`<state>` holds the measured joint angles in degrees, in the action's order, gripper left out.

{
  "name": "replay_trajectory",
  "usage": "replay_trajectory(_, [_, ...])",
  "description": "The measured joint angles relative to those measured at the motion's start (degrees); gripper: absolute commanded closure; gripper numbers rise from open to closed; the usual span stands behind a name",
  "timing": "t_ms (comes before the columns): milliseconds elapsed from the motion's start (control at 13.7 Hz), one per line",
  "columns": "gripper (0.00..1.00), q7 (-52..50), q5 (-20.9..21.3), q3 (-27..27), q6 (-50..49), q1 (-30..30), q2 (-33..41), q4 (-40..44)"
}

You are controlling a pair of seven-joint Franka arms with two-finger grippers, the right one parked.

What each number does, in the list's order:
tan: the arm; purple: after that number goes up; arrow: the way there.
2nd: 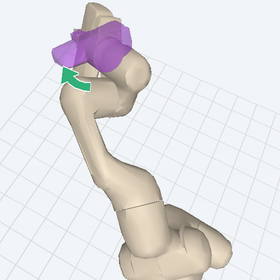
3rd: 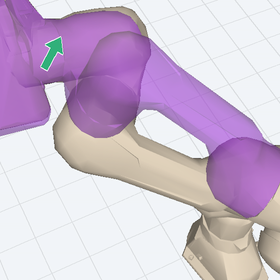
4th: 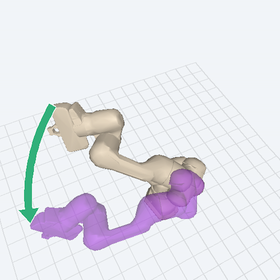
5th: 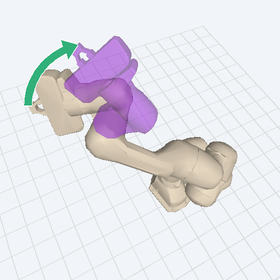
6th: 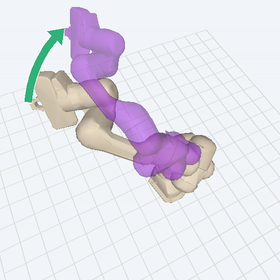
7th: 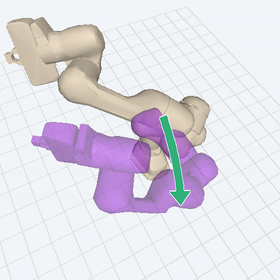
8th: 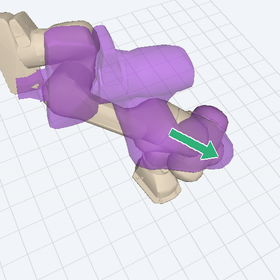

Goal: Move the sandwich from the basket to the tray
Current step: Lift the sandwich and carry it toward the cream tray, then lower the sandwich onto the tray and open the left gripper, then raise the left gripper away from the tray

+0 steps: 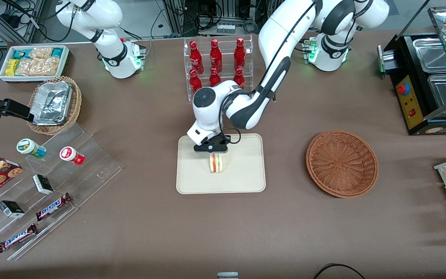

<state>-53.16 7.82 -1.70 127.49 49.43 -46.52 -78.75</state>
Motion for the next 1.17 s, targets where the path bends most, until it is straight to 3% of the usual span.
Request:
replay_trajectory(293, [0.01, -0.1, -0.1, 0.6, -5.4, -0.5, 3.4, 2.5])
replay_trajectory(732, [0.01, -0.3, -2.0, 1.2, -29.1, -7.8, 22.3, 3.6])
replay_trajectory(1171, [0.01, 21.0, -3.3, 1.6, -45.6, -21.7, 34.6, 1.7])
